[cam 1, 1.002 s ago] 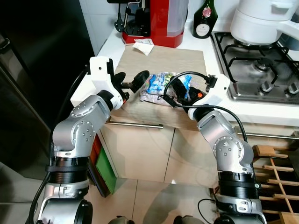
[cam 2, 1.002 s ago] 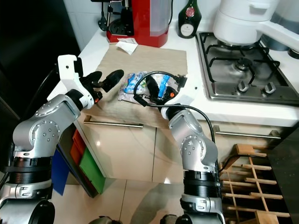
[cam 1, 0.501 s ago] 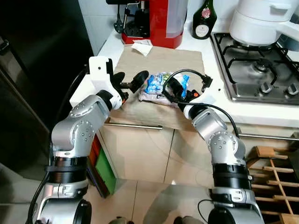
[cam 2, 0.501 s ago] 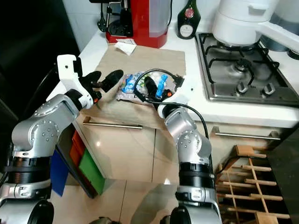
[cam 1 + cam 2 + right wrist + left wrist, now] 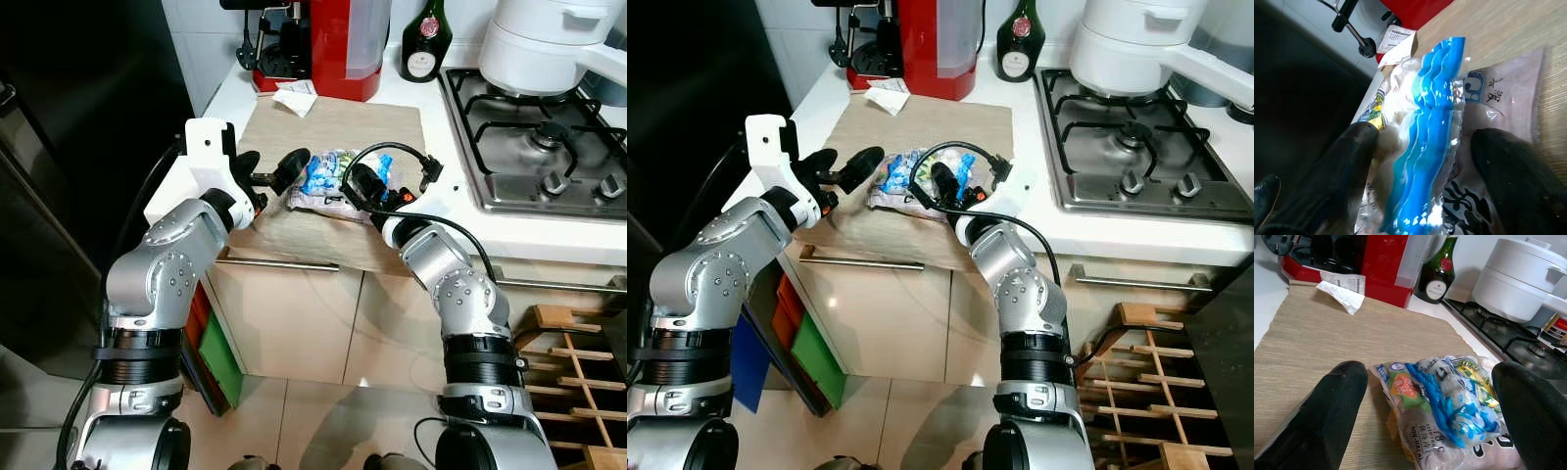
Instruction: Restocking fridge
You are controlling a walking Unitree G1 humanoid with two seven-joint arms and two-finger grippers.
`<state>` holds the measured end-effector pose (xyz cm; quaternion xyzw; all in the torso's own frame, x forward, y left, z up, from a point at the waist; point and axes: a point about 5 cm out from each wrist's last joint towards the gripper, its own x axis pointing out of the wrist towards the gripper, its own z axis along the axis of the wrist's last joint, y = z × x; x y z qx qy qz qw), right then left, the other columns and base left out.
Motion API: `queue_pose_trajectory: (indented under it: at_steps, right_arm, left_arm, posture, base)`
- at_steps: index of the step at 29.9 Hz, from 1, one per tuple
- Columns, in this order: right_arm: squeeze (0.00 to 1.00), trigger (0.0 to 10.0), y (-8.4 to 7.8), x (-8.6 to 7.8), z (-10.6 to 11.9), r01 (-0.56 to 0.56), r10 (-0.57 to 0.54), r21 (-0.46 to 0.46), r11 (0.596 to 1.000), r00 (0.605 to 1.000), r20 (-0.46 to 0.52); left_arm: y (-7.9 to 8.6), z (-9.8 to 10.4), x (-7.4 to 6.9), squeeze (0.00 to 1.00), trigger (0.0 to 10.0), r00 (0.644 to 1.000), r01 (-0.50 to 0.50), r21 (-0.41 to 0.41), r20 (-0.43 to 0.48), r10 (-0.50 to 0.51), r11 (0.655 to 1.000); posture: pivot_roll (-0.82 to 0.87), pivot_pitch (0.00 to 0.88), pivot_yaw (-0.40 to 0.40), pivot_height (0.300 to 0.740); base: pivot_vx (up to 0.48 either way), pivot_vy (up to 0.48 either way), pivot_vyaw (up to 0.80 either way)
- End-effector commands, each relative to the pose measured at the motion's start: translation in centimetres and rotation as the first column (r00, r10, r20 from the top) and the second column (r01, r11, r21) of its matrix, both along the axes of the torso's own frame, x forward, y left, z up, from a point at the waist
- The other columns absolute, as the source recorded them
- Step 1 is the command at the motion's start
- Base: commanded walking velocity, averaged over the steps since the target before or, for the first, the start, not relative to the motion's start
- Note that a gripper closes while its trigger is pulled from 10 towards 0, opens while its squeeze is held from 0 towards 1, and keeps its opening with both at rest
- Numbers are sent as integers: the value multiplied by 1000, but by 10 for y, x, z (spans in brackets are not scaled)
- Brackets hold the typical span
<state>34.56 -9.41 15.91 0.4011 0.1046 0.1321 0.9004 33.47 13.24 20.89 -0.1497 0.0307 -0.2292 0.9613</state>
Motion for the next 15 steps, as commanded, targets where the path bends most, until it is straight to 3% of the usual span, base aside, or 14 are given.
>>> queue_pose_trajectory:
  at_steps: [1,8,15]
  right_arm:
    - [0,0,18,-2,-14,-38,41,37,999,995,-93]
    - [0,0,18,-2,-12,-39,45,66,997,995,-90]
    - [0,0,11,5,11,11,-7,136,991,1000,-30]
  left_arm:
    - [0,3,1,0,10000,1000,3,15,14,-3,1000]
    - [-1,2,2,0,10000,1000,8,12,13,-8,1000]
    - [-3,2,2,0,10000,1000,11,10,16,-11,1000]
  posture:
    - [-65,18,59,740]
    - [-67,7,56,740]
    - [-69,13,59,740]
  base:
    - [0,0,0]
    - [0,0,0]
    - [0,0,0]
